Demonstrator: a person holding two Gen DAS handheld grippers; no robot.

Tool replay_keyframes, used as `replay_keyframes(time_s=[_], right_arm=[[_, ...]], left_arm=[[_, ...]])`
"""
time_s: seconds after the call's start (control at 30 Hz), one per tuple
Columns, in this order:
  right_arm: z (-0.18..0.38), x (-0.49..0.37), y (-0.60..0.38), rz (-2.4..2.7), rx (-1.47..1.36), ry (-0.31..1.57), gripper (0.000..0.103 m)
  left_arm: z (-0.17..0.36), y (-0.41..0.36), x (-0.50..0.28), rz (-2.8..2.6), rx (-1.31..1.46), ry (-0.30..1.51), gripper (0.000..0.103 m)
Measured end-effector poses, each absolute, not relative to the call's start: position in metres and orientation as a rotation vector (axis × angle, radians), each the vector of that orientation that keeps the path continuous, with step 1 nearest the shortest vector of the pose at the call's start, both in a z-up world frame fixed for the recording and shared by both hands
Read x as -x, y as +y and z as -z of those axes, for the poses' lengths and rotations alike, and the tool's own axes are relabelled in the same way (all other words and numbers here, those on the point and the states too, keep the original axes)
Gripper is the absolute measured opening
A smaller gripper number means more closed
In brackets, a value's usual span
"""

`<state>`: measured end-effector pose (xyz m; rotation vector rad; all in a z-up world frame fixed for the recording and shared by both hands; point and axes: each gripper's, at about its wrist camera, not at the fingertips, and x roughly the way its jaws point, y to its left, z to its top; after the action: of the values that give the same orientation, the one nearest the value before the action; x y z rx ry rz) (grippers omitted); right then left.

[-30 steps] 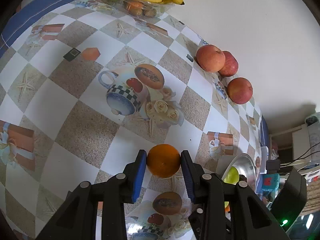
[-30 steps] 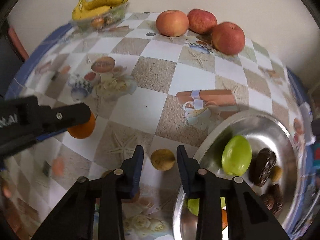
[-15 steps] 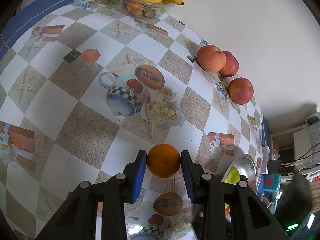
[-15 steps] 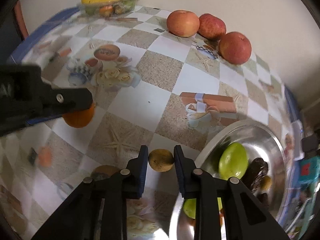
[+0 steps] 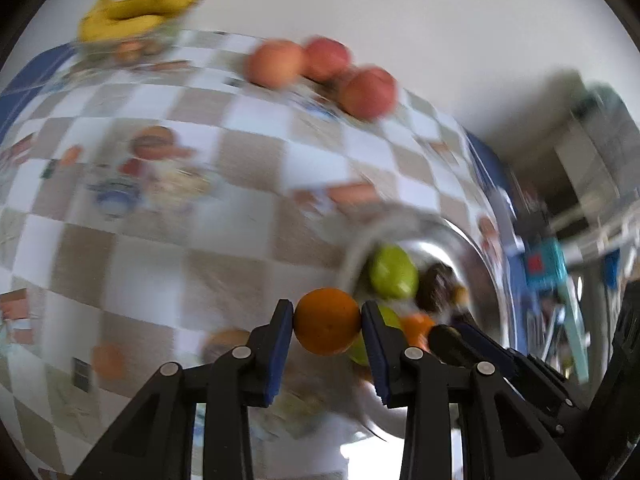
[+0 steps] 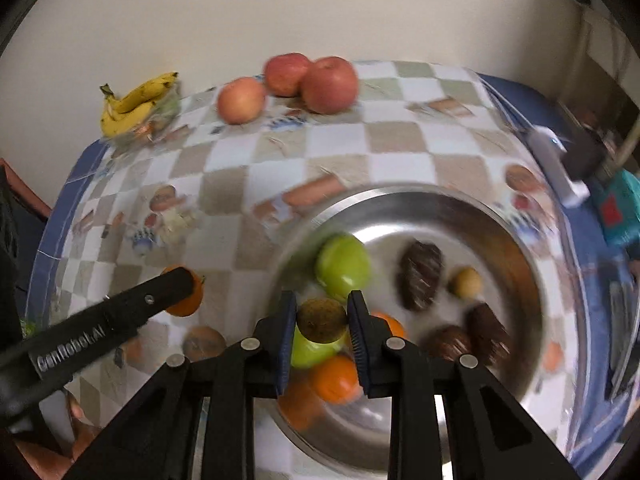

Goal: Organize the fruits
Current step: 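Carry the orange with the left tool while the right tool carries the small fruit into the bowl, then open the left tool in the bowl while the right tool releases its small fruit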

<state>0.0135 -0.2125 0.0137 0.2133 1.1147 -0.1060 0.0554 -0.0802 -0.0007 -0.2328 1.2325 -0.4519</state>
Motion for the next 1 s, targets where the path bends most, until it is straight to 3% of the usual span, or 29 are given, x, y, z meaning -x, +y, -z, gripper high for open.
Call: replay_keyframes(time_s=[0.3, 0.77, 0.93, 1.0], right_arm=[[0.016, 0.027, -0.225, 0.107, -0.203, 1.207, 0.028], [0.041, 0.029, -0.23, 0.097, -0.242, 1.284, 0.028], [0.043, 0.026, -0.228, 0.102, -0.242, 1.284, 0.029], [0.043, 0.026, -0.229, 0.117, -0.235, 1.283, 0.037]], left_arm=[[0.007, -0.119, -0.027, 0.497, 0.099, 1.262, 0.038], [0.025, -0.119, -0.025, 0.548, 0.214, 1.351, 0.039], [0.021, -0.116, -0.023, 0.555, 0.236, 1.354, 0.044], [0.016, -0.111, -0.022, 0.542, 0.231, 1.335, 0.054]])
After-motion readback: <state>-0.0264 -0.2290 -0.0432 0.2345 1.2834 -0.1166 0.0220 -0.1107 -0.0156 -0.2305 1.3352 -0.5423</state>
